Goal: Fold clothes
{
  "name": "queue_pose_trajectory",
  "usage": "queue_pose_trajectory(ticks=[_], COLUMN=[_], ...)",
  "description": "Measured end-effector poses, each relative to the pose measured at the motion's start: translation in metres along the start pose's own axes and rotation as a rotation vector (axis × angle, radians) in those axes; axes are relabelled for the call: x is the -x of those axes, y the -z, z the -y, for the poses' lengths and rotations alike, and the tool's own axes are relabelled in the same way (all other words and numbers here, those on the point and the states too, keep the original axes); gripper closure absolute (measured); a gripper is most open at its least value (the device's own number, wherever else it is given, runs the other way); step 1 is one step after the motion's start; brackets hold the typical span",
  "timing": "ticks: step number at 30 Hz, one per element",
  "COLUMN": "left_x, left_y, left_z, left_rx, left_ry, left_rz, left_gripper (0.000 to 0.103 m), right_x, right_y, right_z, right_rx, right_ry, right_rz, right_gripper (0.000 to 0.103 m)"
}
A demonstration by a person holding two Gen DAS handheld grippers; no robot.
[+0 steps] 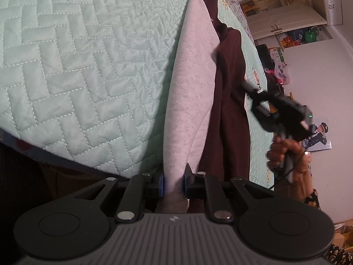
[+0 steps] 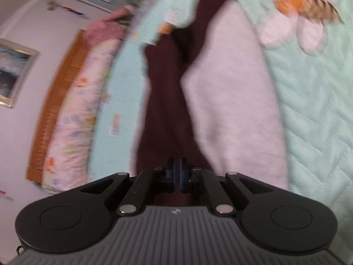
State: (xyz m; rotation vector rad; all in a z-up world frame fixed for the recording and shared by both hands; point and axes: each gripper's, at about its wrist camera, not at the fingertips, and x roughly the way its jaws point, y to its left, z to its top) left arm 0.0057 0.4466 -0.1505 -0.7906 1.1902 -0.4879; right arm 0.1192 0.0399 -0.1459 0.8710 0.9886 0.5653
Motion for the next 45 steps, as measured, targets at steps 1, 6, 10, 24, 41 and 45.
queue_pose_trajectory(ticks=[1, 6, 10, 24, 41, 45], left_x=[0.000, 0.002, 0.004, 0.008, 0.008, 0.006], left_y=[0.001, 0.003, 0.007, 0.007, 0.004, 0.003], left_z=[0.000, -0.004, -0.005, -0.009, -0.009, -0.003], left_rx=[0.001, 0.008, 0.008, 0.024, -0.032, -0.076], left_ry=[0.000, -0.002, -0.005, -0.017, 0.020, 0.025], left_rz=[-0.001, -0.004, -0.004, -0.009, -0.040, -0.050], left_gripper=[0.087, 0.087, 0.086, 0.086, 0.079, 0.070], right_x=[-0.008, -0.077, -0.102, -0.039, 0.133, 0.128], right_y=[-0.003, -0.009, -0.001, -0.004, 0.118, 0.143], right_z=[-0.006, -0.020, -0.016, 0.050, 0.056, 0.061], right_rx=[0.008, 0.059, 0.105, -0.072, -0.144, -0.181], right_ry=[-0.024, 0.009, 0.122, 0.079, 0.077, 0.073], right_rz=[-0.010, -0.121, -0.139, 0.000, 0.162, 0.075], right_gripper=[0.096, 0.099, 0.103, 0.103, 0.031, 0.030])
